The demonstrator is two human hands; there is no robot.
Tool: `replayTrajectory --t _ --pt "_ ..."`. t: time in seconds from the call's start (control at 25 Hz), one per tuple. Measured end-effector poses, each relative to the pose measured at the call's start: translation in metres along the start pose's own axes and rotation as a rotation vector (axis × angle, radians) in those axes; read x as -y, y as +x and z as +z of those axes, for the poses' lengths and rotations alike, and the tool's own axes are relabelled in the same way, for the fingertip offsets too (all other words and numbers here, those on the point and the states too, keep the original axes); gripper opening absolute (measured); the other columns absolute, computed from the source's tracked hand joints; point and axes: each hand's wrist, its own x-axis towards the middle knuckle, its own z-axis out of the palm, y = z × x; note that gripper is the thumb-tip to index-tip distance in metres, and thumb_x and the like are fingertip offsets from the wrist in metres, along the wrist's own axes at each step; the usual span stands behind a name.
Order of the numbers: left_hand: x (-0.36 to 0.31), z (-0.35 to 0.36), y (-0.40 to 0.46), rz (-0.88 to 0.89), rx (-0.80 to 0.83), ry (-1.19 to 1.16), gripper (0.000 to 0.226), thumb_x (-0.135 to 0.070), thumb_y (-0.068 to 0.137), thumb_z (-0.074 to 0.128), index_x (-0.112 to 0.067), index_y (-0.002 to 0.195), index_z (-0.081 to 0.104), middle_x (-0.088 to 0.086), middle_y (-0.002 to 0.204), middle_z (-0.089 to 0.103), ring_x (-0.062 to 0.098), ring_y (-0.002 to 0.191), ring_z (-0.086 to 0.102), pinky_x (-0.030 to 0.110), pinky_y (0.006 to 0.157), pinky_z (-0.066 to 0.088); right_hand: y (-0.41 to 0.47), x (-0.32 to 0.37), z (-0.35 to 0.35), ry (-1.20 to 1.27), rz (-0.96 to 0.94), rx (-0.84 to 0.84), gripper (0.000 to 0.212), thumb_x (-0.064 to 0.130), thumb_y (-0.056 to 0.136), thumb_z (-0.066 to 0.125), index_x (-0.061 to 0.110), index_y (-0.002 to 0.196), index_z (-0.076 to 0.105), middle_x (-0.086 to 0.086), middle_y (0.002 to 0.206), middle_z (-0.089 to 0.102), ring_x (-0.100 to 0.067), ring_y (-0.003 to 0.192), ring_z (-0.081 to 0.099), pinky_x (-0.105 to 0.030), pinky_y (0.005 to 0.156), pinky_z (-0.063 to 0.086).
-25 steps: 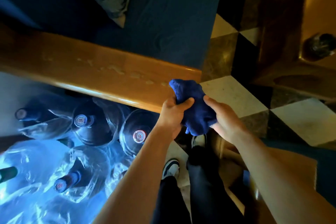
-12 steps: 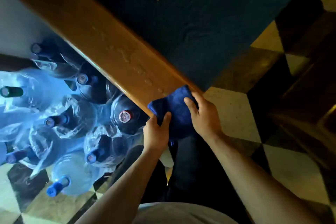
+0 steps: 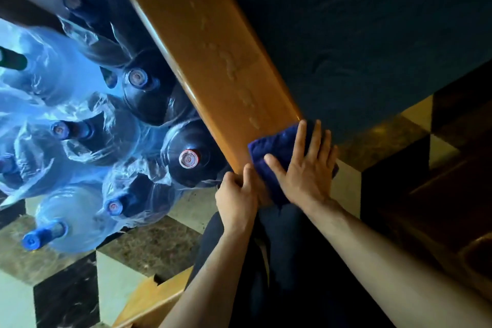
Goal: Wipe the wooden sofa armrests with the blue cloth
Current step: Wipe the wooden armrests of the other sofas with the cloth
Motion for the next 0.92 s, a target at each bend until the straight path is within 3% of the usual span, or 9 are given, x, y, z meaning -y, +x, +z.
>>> replayTrajectory --t 0.12,0.2,0.28,0.4,0.48,0.6,0.68,0.76,0.92 --pt "-0.004 -0.002 0.019 -0.07 -0.019 -0.164 0.035 -0.053 0.092 0.06 -0.018 0.086 0.054 -0.003 0.08 0.067 0.005 0.073 0.06 0.021 0.062 0.039 0.059 0.006 -0.008 0.212 0.021 -0.022 0.098 0.083 0.088 0.041 0.017 0.16 0.026 -0.017 0.155 0.046 -0.037 0.138 0.05 -0.046 0.107 0.044" --pt "-0.006 -0.004 0.031 -0.051 -0.025 -0.245 0.03 -0.049 0.089 0.064 -0.021 0.093 0.056 -0.001 0.087 0.068 0.011 0.08 0.064 0.024 0.068 0.046 0.11 0.005 -0.017 0.525 0.041 0.101 0.084 0.07 0.088 0.061 0.021 0.152 0.04 -0.008 0.145 0.058 -0.028 0.131 0.057 -0.026 0.099 0.042" --pt "-0.005 -0.004 0.036 -0.023 -0.056 -0.281 0.027 -0.047 0.088 0.066 -0.023 0.099 0.061 -0.003 0.092 0.07 0.015 0.087 0.068 0.028 0.074 0.051 0.149 0.008 -0.023 0.767 0.072 0.309 0.065 0.053 0.093 0.068 0.019 0.145 0.05 -0.002 0.133 0.064 -0.023 0.126 0.061 -0.017 0.089 0.045" --pt "-0.006 -0.003 0.031 -0.069 -0.101 -0.337 0.025 -0.046 0.088 0.069 -0.026 0.102 0.07 -0.003 0.094 0.075 0.019 0.089 0.073 0.043 0.085 0.059 0.168 0.001 -0.024 1.063 0.107 0.502 0.05 0.042 0.097 0.067 0.021 0.14 0.056 0.008 0.124 0.068 -0.013 0.119 0.066 -0.026 0.101 0.053" --pt "-0.017 0.003 0.02 -0.089 -0.214 -0.34 0.022 -0.046 0.085 0.069 -0.027 0.095 0.075 -0.006 0.088 0.077 0.016 0.085 0.073 0.047 0.087 0.059 0.157 -0.007 -0.025 1.069 0.012 0.509 0.064 0.05 0.091 0.068 0.026 0.147 0.048 0.008 0.137 0.063 -0.006 0.125 0.061 -0.031 0.112 0.047" --pt "-0.024 0.013 0.007 -0.143 -0.375 -0.343 0.037 -0.053 0.087 0.057 -0.021 0.077 0.073 -0.005 0.075 0.074 0.02 0.08 0.072 0.048 0.085 0.056 0.106 -0.038 -0.019 0.672 -0.365 0.273 0.091 0.058 0.091 0.059 0.015 0.162 0.023 -0.013 0.167 0.03 -0.022 0.153 0.03 -0.027 0.127 0.018" --pt "-0.021 0.017 0.0 -0.218 -0.43 -0.506 0.048 -0.054 0.087 0.052 -0.015 0.07 0.072 0.004 0.074 0.076 0.031 0.081 0.072 0.053 0.085 0.056 0.061 -0.054 -0.016 0.217 -0.7 0.099 0.085 0.065 0.097 0.046 0.02 0.164 0.02 -0.017 0.172 0.012 -0.04 0.158 0.011 -0.04 0.129 0.002" --pt "-0.018 0.02 0.001 -0.296 -0.395 -0.659 0.048 -0.049 0.091 0.051 -0.015 0.066 0.073 0.011 0.076 0.077 0.037 0.083 0.073 0.057 0.089 0.057 0.036 -0.056 -0.014 -0.099 -1.007 0.081 0.08 0.066 0.097 0.046 0.026 0.164 0.024 -0.012 0.173 0.013 -0.048 0.156 0.012 -0.058 0.126 0.004" --pt "0.009 0.021 -0.005 -0.323 -0.496 -0.758 0.041 -0.037 0.101 0.046 -0.019 0.073 0.07 0.007 0.08 0.076 0.028 0.084 0.073 0.054 0.093 0.056 0.025 -0.003 -0.002 -0.18 -1.331 0.103 0.07 0.063 0.095 0.051 0.029 0.156 0.044 -0.007 0.169 0.028 -0.046 0.155 0.02 -0.063 0.124 0.018"
